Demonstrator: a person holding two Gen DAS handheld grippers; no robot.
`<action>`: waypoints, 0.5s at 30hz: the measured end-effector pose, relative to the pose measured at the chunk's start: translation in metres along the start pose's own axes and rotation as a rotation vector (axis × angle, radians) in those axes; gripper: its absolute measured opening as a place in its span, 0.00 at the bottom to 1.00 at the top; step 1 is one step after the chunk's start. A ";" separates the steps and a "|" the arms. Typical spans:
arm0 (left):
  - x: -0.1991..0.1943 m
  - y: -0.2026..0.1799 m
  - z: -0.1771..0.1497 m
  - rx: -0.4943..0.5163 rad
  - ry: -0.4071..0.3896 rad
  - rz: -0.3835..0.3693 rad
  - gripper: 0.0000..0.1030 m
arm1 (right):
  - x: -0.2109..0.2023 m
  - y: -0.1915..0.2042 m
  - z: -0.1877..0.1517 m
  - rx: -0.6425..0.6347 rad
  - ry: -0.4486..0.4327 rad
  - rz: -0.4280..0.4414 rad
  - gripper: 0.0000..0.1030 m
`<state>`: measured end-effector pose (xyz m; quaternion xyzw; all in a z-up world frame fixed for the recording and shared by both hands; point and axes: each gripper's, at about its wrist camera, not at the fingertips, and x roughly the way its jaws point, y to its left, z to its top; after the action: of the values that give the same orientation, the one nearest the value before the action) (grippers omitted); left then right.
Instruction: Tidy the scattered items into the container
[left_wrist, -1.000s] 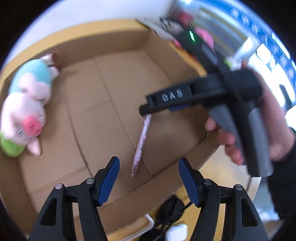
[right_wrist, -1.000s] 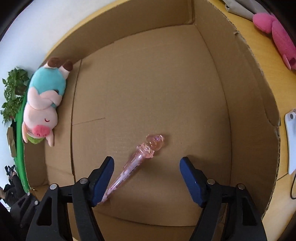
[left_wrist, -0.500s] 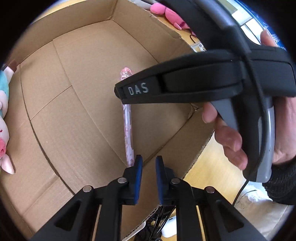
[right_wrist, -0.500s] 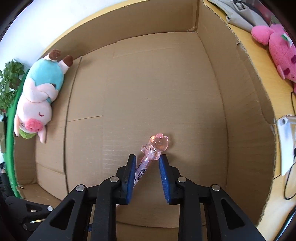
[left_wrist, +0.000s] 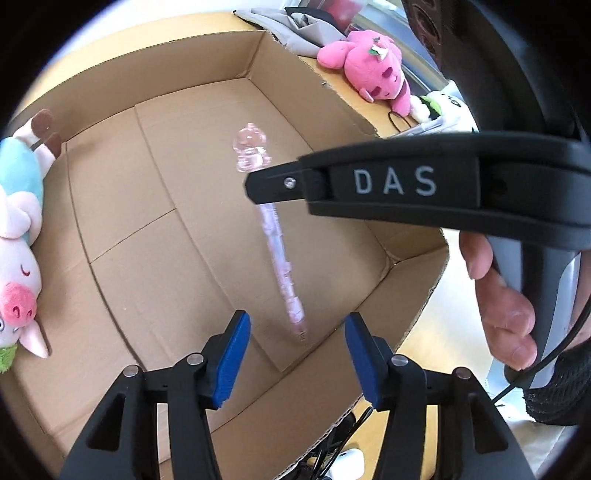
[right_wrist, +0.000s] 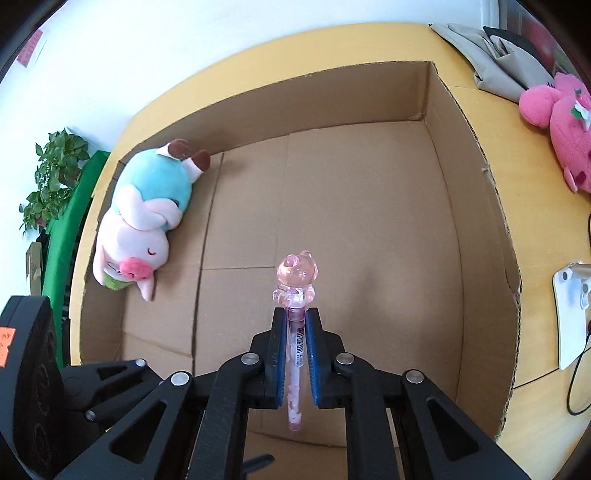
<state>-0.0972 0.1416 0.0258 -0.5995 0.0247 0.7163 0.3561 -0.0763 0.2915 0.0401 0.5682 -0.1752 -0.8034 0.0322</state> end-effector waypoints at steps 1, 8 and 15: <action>0.001 0.002 0.000 -0.011 -0.003 -0.008 0.51 | 0.001 0.000 0.001 0.002 -0.001 0.006 0.10; -0.005 0.011 0.001 -0.040 -0.033 -0.025 0.51 | -0.022 0.010 0.011 -0.004 -0.041 0.062 0.10; -0.016 0.016 0.007 -0.019 -0.093 0.006 0.27 | -0.056 0.034 0.026 -0.032 -0.083 0.101 0.11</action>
<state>-0.1112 0.1250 0.0352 -0.5687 0.0032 0.7449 0.3489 -0.0851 0.2800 0.1093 0.5240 -0.1920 -0.8264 0.0744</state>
